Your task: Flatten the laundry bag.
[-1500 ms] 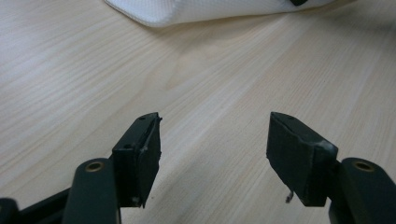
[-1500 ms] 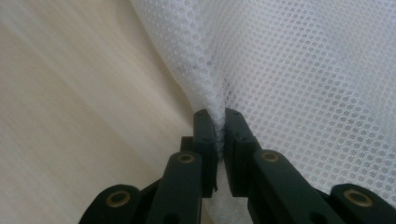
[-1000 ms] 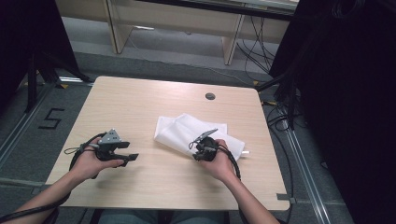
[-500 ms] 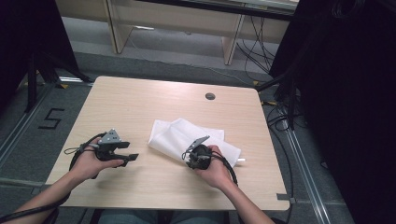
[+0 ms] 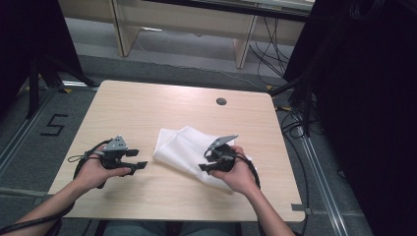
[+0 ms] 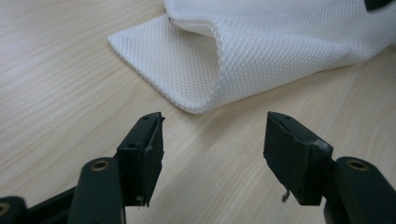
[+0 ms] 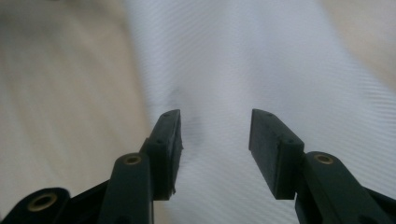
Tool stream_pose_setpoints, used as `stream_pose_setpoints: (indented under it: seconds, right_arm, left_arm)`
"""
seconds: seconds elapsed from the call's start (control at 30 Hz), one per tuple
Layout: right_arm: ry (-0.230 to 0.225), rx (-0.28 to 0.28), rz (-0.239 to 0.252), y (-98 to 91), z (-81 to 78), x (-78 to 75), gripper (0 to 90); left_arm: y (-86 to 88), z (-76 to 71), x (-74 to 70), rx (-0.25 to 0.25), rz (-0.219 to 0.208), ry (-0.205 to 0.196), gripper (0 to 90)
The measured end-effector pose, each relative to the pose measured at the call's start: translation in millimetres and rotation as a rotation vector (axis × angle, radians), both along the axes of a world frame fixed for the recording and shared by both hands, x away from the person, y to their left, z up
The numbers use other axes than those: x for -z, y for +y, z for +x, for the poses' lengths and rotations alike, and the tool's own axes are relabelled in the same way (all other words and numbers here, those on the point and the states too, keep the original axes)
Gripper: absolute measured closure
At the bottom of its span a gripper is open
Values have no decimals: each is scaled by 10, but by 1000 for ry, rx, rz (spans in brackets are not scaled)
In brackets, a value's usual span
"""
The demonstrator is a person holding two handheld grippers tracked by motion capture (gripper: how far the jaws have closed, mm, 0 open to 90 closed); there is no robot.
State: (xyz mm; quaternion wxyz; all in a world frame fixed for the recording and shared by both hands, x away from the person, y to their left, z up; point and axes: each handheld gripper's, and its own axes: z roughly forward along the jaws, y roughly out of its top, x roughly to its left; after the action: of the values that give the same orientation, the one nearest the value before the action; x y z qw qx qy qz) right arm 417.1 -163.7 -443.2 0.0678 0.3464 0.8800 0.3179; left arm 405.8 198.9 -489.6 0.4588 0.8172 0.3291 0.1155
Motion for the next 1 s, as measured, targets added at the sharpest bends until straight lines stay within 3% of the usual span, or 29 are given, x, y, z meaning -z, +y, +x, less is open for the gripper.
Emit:
stream_pose_setpoints:
  seconds: [0.03,0.1,0.13,0.17,0.2,0.23,0.3,0.33,0.37,0.47,0.53,0.63,0.7,0.77,0.83,0.87,0.97,1.0]
  right_arm:
    - [-51,-2,4,-102,86,-14,538]
    - [-71,89,26,-310,233,-46,535]
    - [-47,116,17,-385,283,-59,535]
    - [-77,139,0,-475,372,-18,538]
    - [-77,139,0,-475,372,-18,538]
    - [-28,230,-46,-638,500,-1,545]
    - [-38,250,-42,-724,614,67,549]
    - [13,272,-61,-733,649,70,550]
    - [13,272,-61,-733,649,70,550]
    - [36,258,-72,-676,782,144,552]
    - [20,243,-79,-654,826,171,551]
    - [59,228,-101,-542,917,252,548]
    - [64,214,-118,-495,960,310,548]
    - [72,206,-127,-460,981,351,559]
    - [97,203,-138,-422,981,377,584]
    - [78,180,-152,-422,1002,400,594]
    - [87,177,-156,-399,1015,413,634]
    - [85,153,-156,-395,1023,408,676]
  left_arm:
    - [-16,-7,-18,3,1,-2,383]
    - [-58,-16,-63,18,-11,3,398]
    - [-83,-13,-89,29,-9,-8,406]
    - [-112,-9,-123,36,-2,-13,424]
    - [-112,-9,-123,36,-2,-13,435]
    - [-191,0,-186,39,-10,-25,452]
    - [-293,18,-245,69,-6,-27,483]
    - [-340,26,-255,78,-11,-25,494]
    - [-340,26,-255,78,-11,-25,506]
    - [-600,84,-300,126,-3,-10,529]
    - [-682,103,-302,135,1,-1,530]
    - [-870,195,-275,139,52,-16,542]
    - [-914,252,-262,138,87,-6,543]
    - [-976,297,-209,123,94,16,533]
    - [-1002,331,-182,134,146,13,525]
    - [-1019,344,-161,133,153,14,524]
    - [-1063,376,-109,146,161,21,502]
    - [-1078,376,-93,143,157,29,494]
